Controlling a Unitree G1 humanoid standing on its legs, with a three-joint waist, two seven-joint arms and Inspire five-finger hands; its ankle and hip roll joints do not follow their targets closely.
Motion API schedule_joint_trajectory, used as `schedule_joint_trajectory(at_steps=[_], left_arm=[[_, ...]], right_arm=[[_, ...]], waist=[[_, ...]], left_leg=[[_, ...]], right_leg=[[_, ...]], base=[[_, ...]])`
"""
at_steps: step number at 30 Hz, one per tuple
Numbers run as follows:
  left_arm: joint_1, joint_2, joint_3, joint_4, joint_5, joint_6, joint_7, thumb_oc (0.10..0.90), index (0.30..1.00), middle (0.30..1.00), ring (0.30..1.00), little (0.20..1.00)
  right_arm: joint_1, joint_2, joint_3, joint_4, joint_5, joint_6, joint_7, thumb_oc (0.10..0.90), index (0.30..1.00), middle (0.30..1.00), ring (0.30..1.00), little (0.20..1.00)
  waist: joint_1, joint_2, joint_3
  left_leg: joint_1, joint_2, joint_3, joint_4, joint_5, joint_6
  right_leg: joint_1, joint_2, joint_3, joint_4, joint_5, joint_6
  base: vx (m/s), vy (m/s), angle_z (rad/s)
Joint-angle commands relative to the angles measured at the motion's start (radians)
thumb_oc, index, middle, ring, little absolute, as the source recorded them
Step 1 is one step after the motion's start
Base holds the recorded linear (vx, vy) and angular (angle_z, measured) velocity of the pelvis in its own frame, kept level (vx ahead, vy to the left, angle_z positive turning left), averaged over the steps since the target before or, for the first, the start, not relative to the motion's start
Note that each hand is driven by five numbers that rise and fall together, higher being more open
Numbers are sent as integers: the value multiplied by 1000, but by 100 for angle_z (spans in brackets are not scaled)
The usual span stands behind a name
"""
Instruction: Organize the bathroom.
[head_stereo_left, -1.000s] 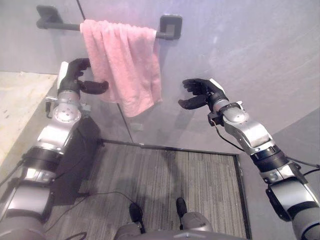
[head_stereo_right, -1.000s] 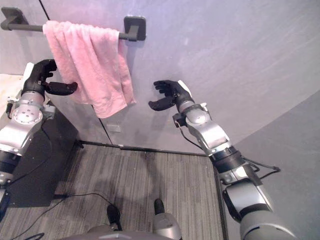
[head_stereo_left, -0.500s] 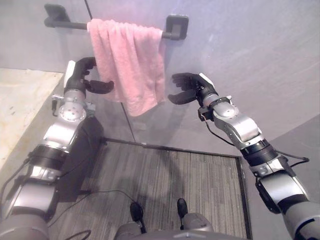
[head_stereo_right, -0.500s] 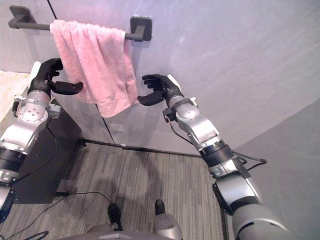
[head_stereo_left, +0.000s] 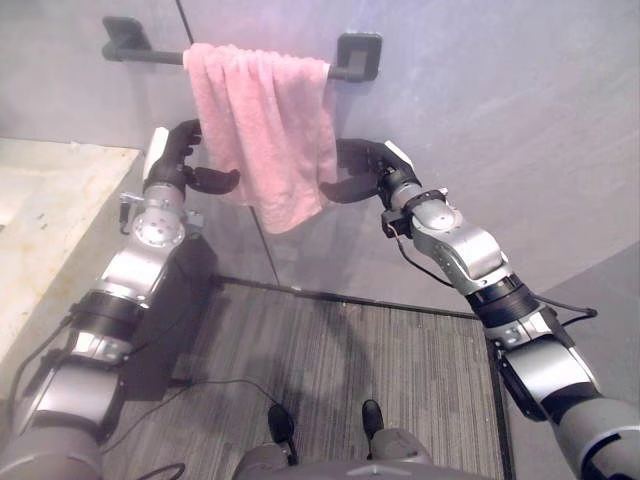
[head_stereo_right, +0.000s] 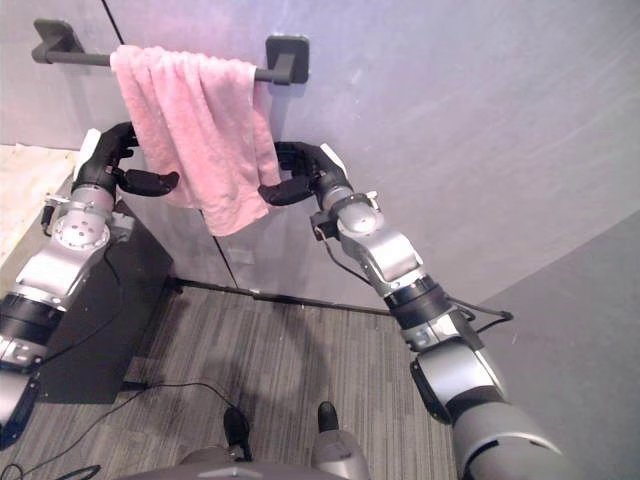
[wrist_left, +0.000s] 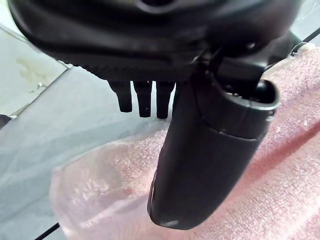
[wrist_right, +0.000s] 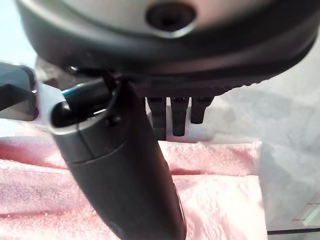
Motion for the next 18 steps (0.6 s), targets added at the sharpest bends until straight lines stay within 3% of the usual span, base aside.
schedule_joint_trajectory(at_steps=[1, 7, 18], left_arm=[[-200, -13, -50, 48, 67, -124, 39, 800, 900, 900, 900, 900], [-199, -22, -61, 74, 64, -138, 62, 800, 900, 900, 900, 900], [-234, -32, -87, 110, 53, -143, 72, 800, 900, 900, 900, 900]], right_arm=[[-227, 56, -26, 60, 17, -136, -89, 800, 900, 900, 900, 900], [-217, 81, -32, 93, 74, -153, -123, 800, 900, 900, 900, 900], [-240, 109, -5, 140, 51, -166, -125, 800, 900, 900, 900, 900]], waist=[[14, 50, -161], [11, 58, -163], [12, 66, -165]], left_leg=[[57, 5, 11, 64, -151, -16], [56, 9, 8, 56, -146, -18], [53, 10, 2, 51, -141, -21]], right_leg=[[-85, 39, 37, 52, -45, 54], [-85, 41, 41, 51, -47, 50], [-85, 42, 40, 49, -51, 44]], base=[[0, 0, 0], [0, 0, 0], [0, 0, 0]])
